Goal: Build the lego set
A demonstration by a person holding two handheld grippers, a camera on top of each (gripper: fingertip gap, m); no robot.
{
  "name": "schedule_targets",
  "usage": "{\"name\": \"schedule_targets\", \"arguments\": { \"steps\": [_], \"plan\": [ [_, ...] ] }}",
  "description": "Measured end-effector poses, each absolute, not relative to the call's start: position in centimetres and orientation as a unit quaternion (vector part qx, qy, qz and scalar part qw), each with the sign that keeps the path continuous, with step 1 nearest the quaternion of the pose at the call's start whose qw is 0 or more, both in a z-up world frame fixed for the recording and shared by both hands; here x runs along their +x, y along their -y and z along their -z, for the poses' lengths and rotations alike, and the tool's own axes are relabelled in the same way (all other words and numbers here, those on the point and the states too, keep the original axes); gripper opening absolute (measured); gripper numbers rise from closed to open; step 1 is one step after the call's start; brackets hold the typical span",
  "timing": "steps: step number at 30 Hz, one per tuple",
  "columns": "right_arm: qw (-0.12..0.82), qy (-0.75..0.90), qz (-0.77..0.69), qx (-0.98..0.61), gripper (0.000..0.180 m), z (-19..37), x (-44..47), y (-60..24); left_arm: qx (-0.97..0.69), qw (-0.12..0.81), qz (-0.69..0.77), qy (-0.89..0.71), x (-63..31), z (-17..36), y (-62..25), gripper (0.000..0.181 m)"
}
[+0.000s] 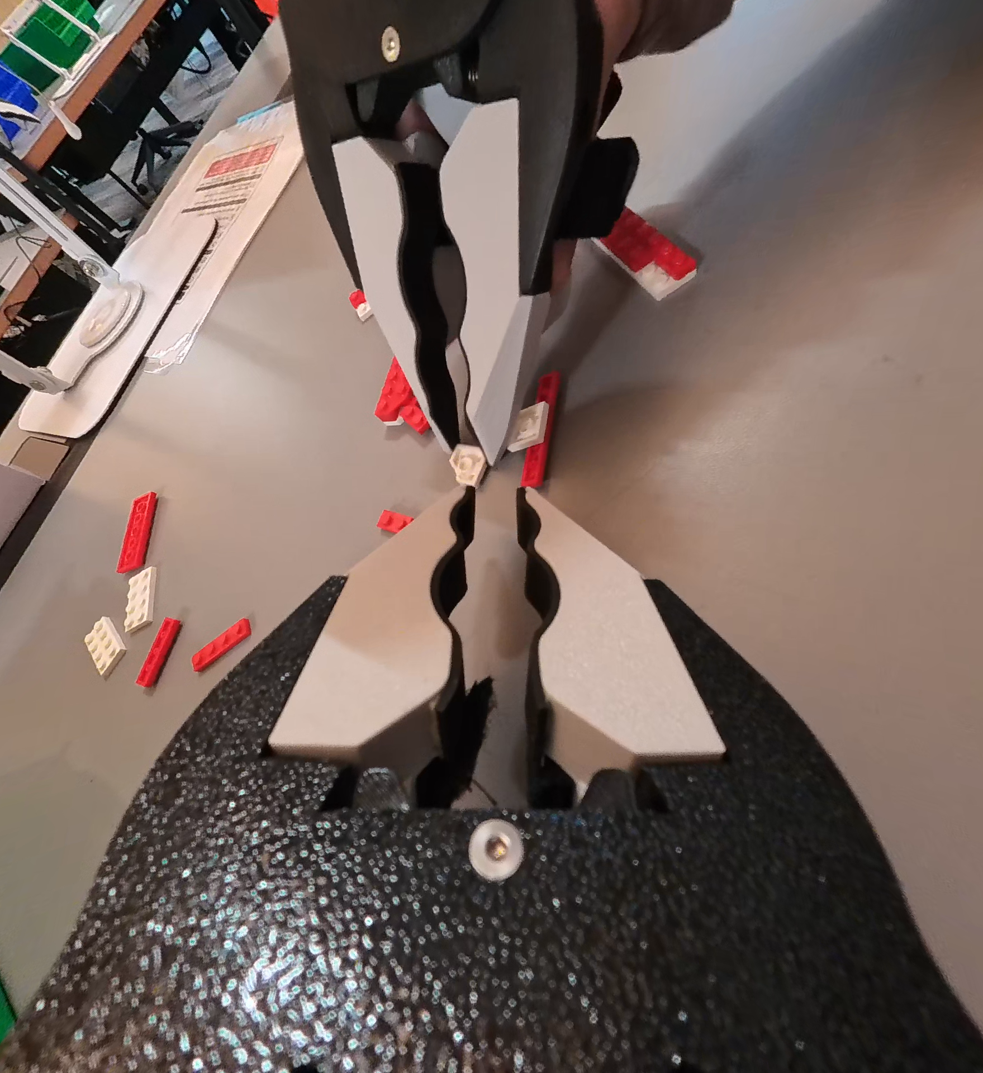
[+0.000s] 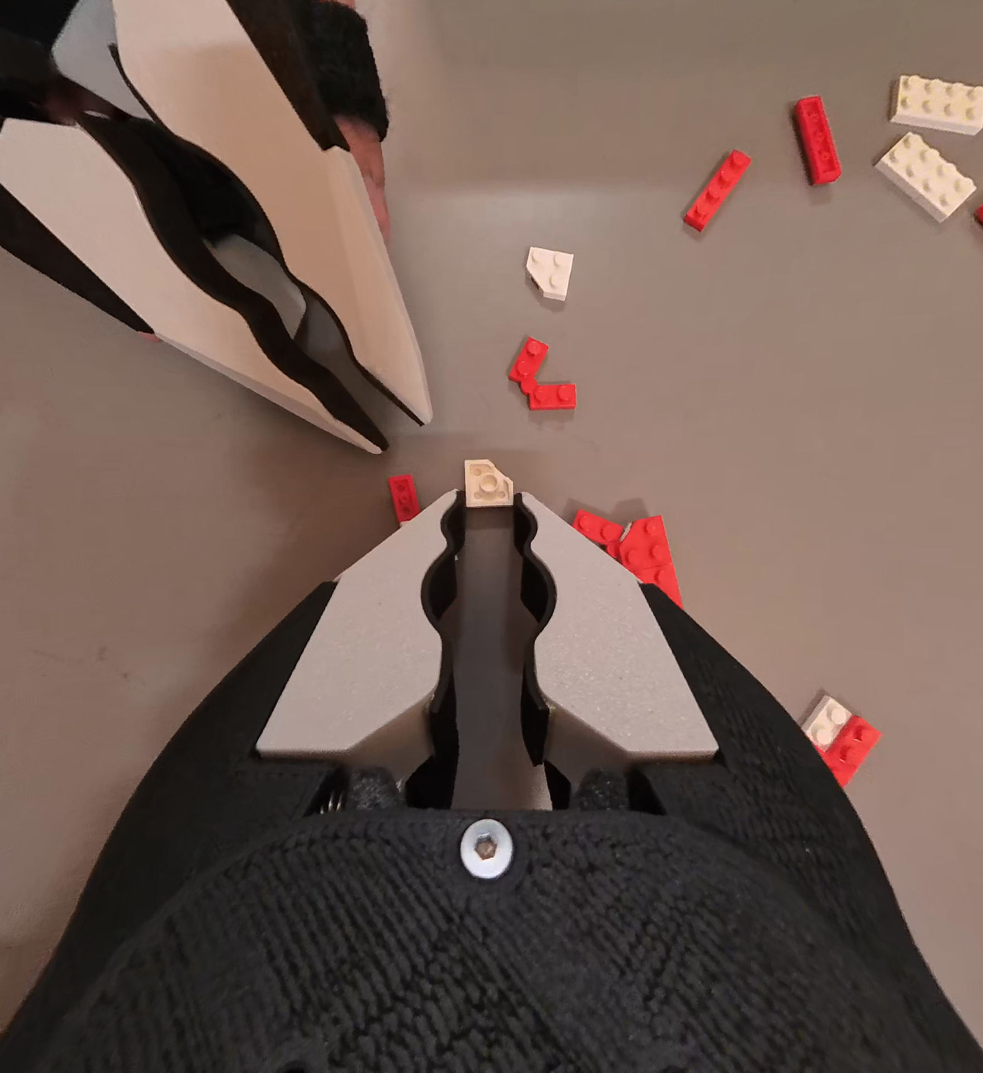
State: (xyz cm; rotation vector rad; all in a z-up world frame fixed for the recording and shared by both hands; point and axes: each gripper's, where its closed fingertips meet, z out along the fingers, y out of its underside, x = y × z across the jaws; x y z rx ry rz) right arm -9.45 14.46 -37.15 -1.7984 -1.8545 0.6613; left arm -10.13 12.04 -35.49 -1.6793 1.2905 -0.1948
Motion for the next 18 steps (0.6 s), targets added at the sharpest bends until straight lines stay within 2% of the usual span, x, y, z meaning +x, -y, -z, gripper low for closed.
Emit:
{"name": "schedule_targets", "arguments": {
  "steps": [3, 8, 18],
  "plan": [
    [0.219, 0.681, -0.261, -0.649, 0.014, 36.9, -9.5, -14.2, -0.689, 0.489, 0.08, -0.529, -10.2, 35.3, -12.1, 0.012],
    [0.142, 0.68, -0.346, -0.63, 0.014, 35.7, -9.3, -12.5, -0.684, 0.493, 0.086, -0.53, -10.0, 35.1, -11.9, 0.012],
    [0.103, 0.705, -0.329, -0.619, 0.014, 36.2, -9.0, -11.7, -0.624, 0.516, 0.046, -0.584, -8.4, 34.9, -11.1, 0.02]
  ]
}}
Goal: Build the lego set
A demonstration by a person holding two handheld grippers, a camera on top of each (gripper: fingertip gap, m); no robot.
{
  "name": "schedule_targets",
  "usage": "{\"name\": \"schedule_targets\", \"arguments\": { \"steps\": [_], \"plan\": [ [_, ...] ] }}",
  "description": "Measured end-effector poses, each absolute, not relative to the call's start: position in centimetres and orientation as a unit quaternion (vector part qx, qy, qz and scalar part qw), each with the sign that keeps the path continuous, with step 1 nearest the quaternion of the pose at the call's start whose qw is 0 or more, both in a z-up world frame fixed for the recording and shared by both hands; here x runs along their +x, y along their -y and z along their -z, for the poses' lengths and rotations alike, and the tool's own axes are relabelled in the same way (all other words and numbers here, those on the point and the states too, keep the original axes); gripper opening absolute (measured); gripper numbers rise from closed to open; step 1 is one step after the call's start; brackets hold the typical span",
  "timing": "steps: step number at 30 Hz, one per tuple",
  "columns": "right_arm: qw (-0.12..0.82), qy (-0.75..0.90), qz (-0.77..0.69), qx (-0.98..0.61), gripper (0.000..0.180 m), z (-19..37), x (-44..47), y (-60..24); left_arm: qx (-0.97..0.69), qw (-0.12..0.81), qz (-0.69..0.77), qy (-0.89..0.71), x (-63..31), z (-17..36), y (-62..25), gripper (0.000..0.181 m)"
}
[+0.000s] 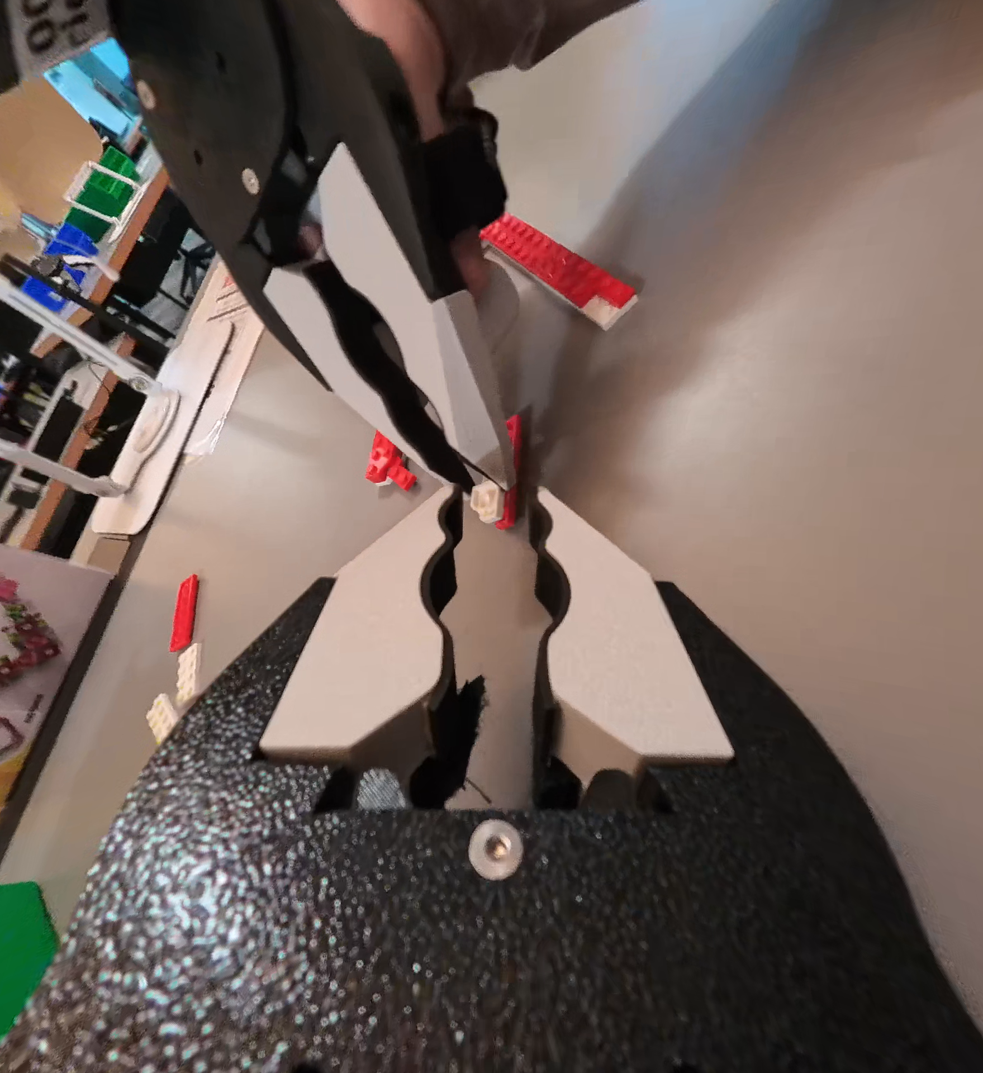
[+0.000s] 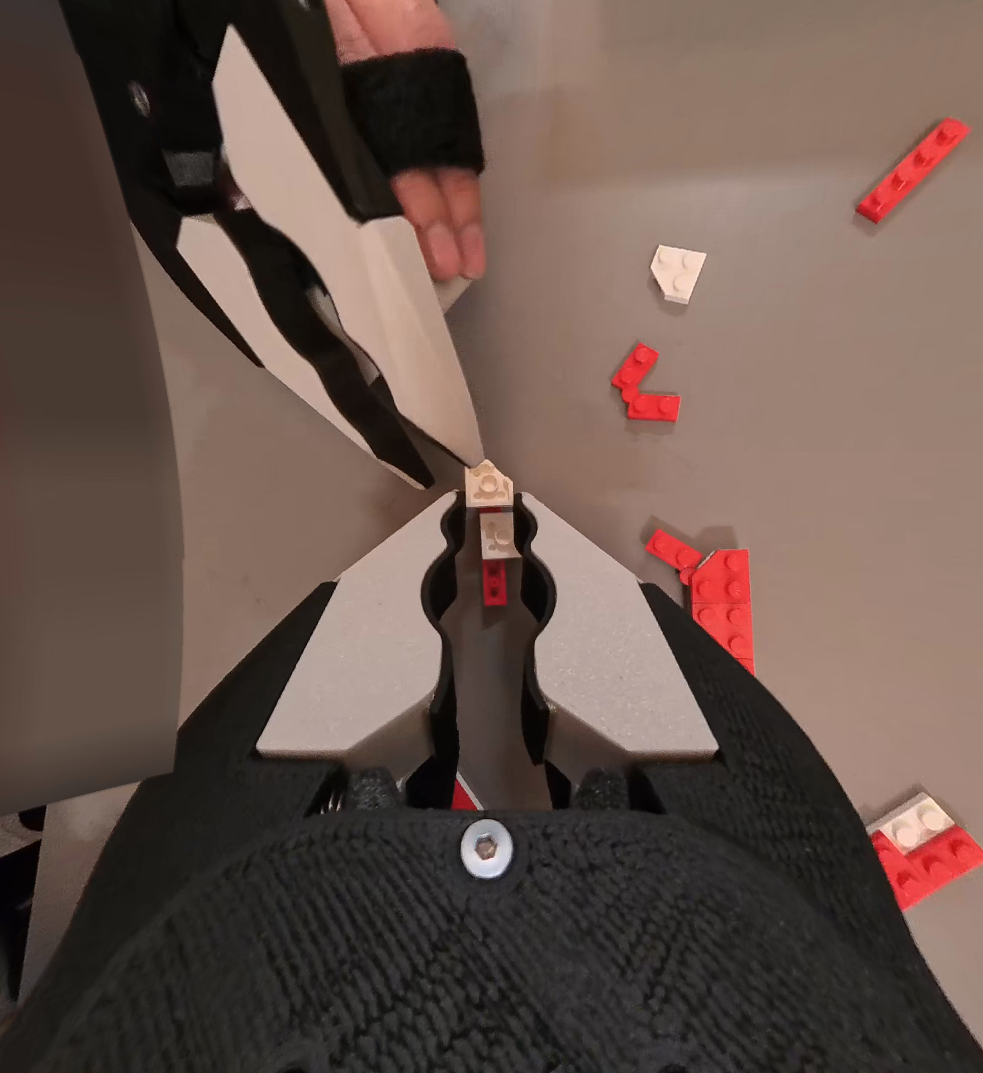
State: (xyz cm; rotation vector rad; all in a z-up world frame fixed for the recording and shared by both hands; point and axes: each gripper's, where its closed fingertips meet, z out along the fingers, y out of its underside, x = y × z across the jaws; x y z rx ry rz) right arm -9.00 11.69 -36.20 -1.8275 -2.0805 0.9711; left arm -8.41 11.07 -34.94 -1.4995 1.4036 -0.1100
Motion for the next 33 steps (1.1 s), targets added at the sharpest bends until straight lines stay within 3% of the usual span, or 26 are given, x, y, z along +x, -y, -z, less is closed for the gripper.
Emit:
{"name": "schedule_targets", "arguments": {
  "steps": [10, 23, 33],
  "plan": [
    [0.109, 0.716, -0.307, -0.618, 0.014, 36.6, -8.8, -11.9, -0.627, 0.508, 0.042, -0.589, -8.5, 35.4, -11.1, 0.02],
    [0.123, 0.725, -0.296, -0.61, 0.03, 36.1, -8.4, -11.8, -0.634, 0.508, 0.043, -0.581, -8.6, 35.3, -11.4, 0.019],
    [0.205, 0.764, -0.22, -0.571, 0.033, 36.8, -6.9, -12.0, -0.647, 0.507, 0.053, -0.568, -9.0, 35.2, -11.5, 0.02]
  ]
}}
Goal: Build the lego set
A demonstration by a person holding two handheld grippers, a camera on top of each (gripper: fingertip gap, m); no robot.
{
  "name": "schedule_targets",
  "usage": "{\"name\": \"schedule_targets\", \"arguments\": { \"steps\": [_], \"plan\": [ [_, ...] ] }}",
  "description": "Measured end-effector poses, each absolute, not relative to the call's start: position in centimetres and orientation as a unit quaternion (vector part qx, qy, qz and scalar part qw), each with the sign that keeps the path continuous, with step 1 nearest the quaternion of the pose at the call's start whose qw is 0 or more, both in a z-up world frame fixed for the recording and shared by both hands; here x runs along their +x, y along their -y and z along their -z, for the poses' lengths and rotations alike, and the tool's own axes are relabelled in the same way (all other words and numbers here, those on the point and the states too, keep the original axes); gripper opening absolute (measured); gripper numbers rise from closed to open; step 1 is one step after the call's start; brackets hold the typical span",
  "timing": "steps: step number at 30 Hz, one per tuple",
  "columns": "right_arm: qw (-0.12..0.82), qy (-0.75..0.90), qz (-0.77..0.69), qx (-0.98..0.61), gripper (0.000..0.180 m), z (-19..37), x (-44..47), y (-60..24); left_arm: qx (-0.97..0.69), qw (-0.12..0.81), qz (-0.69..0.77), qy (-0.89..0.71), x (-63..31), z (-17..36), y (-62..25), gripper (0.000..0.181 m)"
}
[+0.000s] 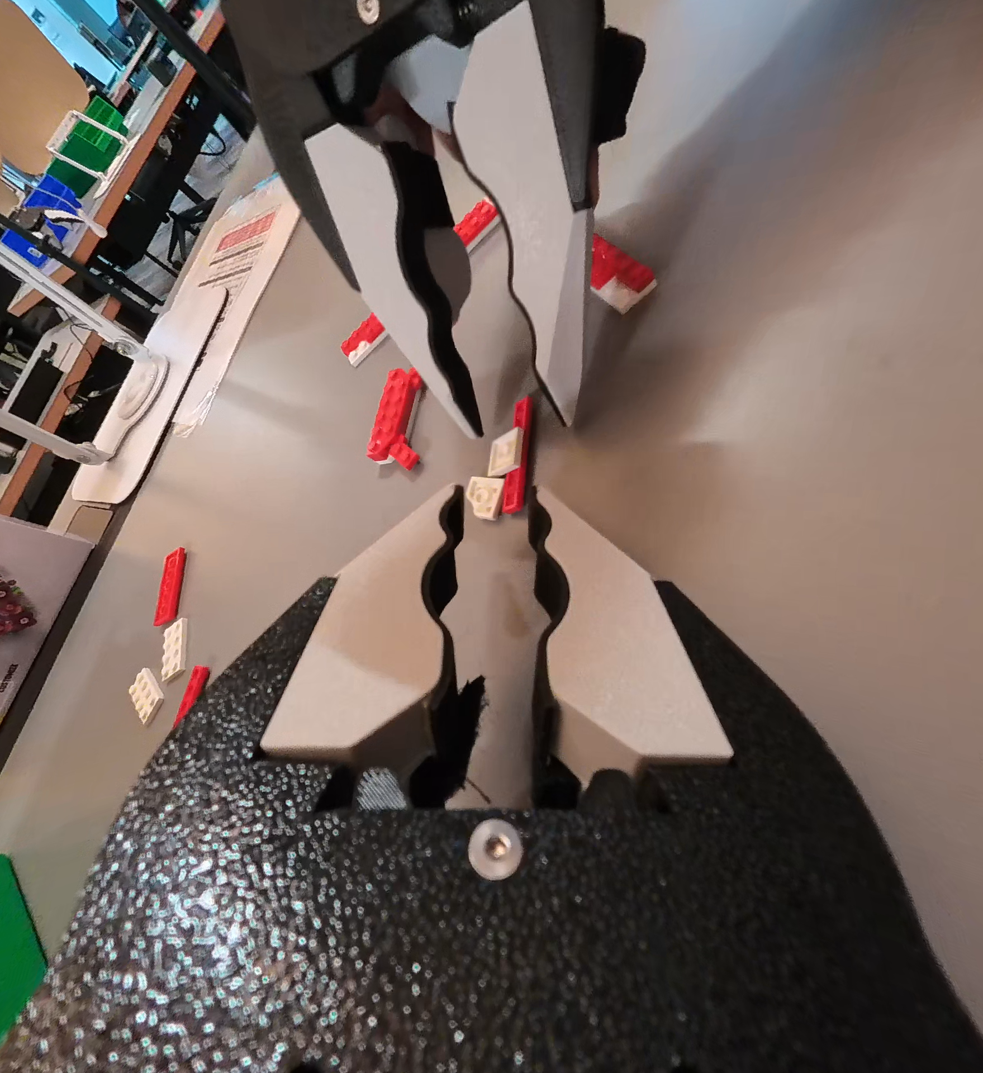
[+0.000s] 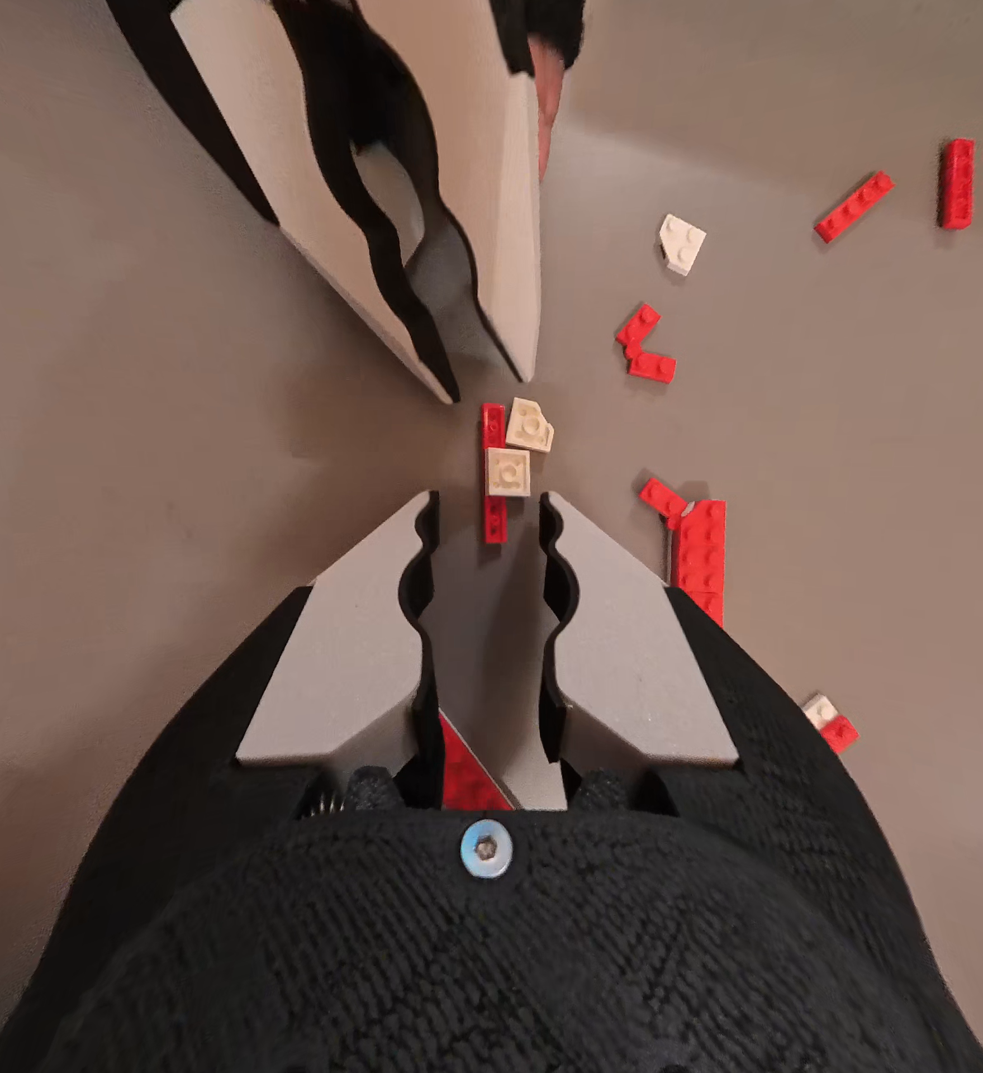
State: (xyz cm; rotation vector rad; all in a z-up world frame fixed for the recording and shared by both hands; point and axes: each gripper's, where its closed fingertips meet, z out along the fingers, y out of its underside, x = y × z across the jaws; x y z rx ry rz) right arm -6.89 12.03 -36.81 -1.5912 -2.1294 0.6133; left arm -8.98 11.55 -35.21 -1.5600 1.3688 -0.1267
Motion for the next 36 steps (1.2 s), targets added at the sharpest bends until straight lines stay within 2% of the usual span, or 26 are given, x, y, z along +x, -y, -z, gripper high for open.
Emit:
{"name": "schedule_targets", "arguments": {
  "steps": [7, 13, 21, 27, 29, 33, 36],
  "plan": [
    [0.232, 0.731, -0.269, -0.582, 0.029, 34.9, -7.9, -12.4, -0.655, 0.517, 0.054, -0.549, -10.0, 34.4, -12.0, 0.018],
    [0.238, 0.743, -0.237, -0.579, 0.03, 36.5, -7.2, -11.8, -0.684, 0.457, 0.123, -0.555, -10.1, 35.1, -11.6, 0.022],
    [0.245, 0.738, -0.241, -0.581, 0.018, 37.0, -7.0, -11.5, -0.67, 0.388, 0.137, -0.618, -9.9, 36.1, -12.9, 0.026],
    [0.262, 0.749, -0.219, -0.568, 0.007, 37.1, -6.5, -11.0, -0.677, 0.365, 0.2, -0.607, -9.4, 36.0, -13.3, 0.025],
    [0.269, 0.749, -0.213, -0.567, 0.009, 37.0, -6.4, -11.0, -0.669, 0.376, 0.213, -0.605, -9.2, 35.5, -13.0, 0.025],
    [0.272, 0.753, -0.204, -0.564, 0.028, 36.8, -5.9, -10.5, -0.659, 0.396, 0.228, -0.597, -8.8, 34.8, -12.4, 0.023],
    [0.277, 0.756, -0.208, -0.555, 0.029, 36.5, -5.7, -10.1, -0.67, 0.392, 0.212, -0.593, -9.1, 35.4, -12.7, 0.018]
  ]
}}
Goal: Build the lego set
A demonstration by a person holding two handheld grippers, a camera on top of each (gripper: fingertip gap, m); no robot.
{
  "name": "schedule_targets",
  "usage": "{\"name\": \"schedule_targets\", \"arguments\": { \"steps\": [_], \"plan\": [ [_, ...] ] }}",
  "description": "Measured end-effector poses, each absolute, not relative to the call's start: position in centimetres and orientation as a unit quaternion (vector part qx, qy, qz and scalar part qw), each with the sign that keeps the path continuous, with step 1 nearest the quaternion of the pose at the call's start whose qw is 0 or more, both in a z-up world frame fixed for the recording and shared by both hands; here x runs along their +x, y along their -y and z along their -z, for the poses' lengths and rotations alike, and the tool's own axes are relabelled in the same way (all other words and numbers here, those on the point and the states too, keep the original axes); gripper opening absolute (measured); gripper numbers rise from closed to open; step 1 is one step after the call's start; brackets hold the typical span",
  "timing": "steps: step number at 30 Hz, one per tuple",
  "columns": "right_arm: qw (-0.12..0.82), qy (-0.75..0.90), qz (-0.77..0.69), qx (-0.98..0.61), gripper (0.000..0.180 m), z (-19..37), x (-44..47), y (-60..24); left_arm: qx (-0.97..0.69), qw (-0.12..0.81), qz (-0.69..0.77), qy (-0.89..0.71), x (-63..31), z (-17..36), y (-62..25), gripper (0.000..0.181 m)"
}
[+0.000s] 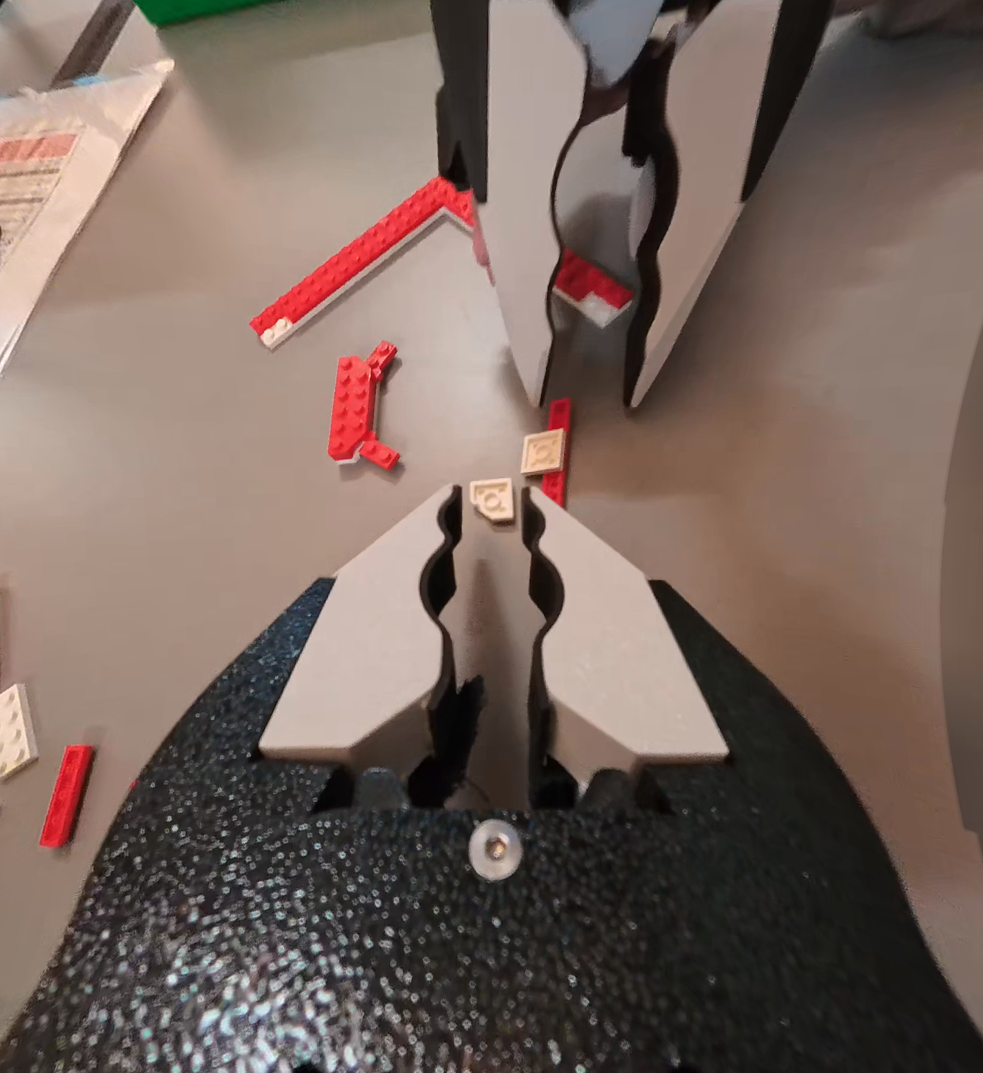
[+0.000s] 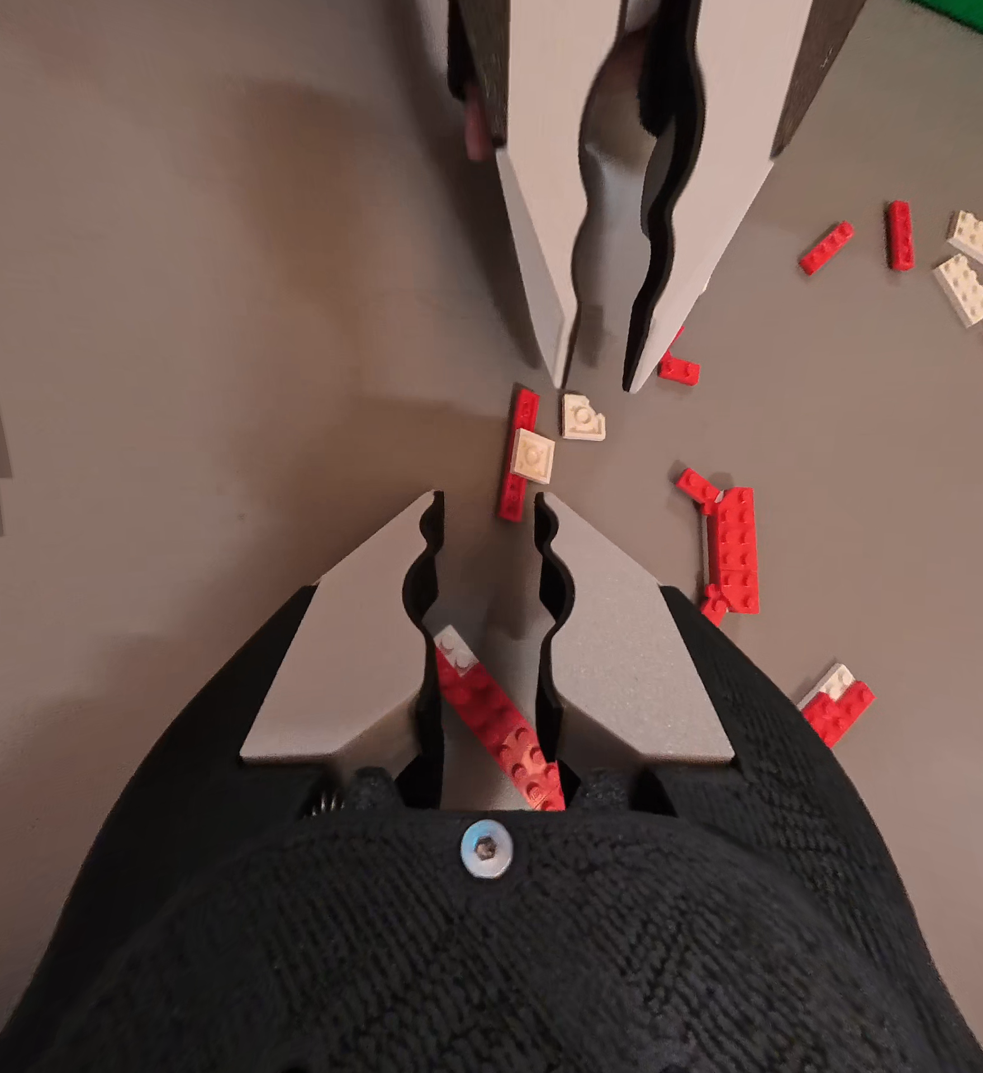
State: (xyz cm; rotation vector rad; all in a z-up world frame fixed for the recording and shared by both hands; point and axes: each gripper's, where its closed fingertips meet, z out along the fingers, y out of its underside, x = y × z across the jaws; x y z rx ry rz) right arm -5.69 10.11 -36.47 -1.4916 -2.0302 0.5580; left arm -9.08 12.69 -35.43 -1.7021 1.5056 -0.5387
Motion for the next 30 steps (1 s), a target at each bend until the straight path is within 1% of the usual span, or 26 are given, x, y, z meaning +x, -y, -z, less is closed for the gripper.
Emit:
{"name": "schedule_targets", "arguments": {
  "steps": [2, 8, 15, 20, 26, 30],
  "plan": [
    [0.29, 0.752, -0.219, -0.55, 0.029, 36.1, -6.0, -10.2, -0.68, 0.384, 0.209, -0.588, -9.4, 36.0, -12.9, 0.018],
    [0.297, 0.737, -0.261, -0.547, 0.027, 35.2, -6.3, -9.9, -0.704, 0.37, 0.259, -0.548, -9.3, 35.9, -13.2, 0.019],
    [0.303, 0.73, -0.261, -0.554, 0.028, 35.2, -6.3, -10.3, -0.711, 0.355, 0.244, -0.556, -9.0, 36.8, -13.4, 0.019],
    [0.304, 0.733, -0.251, -0.554, 0.029, 35.6, -6.3, -10.4, -0.712, 0.357, 0.249, -0.551, -8.9, 36.8, -13.6, 0.019],
    [0.312, 0.727, -0.254, -0.556, 0.029, 35.3, -6.5, -10.6, -0.699, 0.382, 0.265, -0.543, -8.7, 35.6, -13.8, 0.017],
    [0.312, 0.726, -0.252, -0.558, 0.029, 35.4, -6.5, -10.7, -0.687, 0.38, 0.261, -0.561, -8.4, 36.0, -13.4, 0.02]
  ]
}}
